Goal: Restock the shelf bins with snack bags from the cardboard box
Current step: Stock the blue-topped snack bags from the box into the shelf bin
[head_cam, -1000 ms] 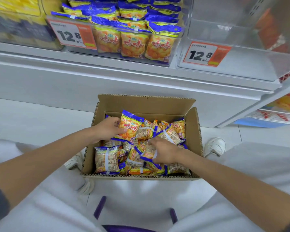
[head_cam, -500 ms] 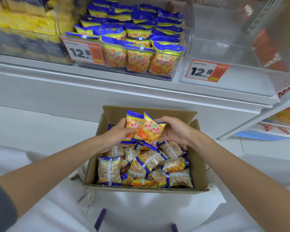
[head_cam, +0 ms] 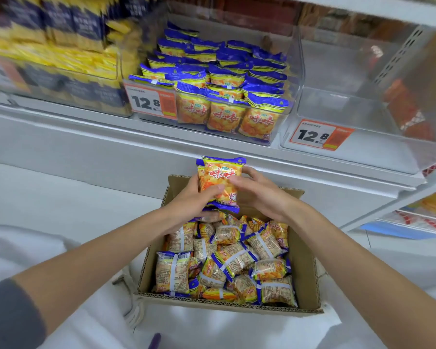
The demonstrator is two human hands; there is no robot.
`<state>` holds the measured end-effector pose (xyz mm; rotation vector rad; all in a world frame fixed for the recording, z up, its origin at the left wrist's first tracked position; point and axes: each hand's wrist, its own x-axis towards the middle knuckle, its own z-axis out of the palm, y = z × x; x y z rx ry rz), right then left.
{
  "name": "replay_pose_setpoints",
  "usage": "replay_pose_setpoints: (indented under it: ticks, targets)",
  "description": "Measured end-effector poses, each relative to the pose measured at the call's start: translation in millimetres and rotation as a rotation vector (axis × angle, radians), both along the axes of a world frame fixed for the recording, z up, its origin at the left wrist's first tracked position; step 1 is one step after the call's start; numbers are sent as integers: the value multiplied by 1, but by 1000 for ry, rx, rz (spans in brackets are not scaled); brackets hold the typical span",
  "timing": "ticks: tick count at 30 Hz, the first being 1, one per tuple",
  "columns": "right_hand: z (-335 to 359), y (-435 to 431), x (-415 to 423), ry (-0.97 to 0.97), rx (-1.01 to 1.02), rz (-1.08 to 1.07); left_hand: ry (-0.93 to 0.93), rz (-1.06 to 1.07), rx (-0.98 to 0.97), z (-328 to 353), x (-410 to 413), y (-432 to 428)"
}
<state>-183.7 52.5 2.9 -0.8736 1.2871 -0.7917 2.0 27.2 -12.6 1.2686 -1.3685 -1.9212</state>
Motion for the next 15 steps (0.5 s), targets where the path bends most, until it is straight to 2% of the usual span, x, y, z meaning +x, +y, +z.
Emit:
replay_pose_setpoints:
  ticks: [4, 8, 12, 15]
  targets:
    - [18, -11, 6, -11, -42, 46, 85, -52, 19, 25, 9, -16]
    - [54, -21, 22, 67, -159, 84, 150, -92, 6, 56, 21, -34]
    - [96, -32, 42, 118, -243, 104, 27, -47, -128, 99, 30, -44]
    - [118, -46, 55, 136, -264, 54, -43, -89, -248, 131, 40, -55]
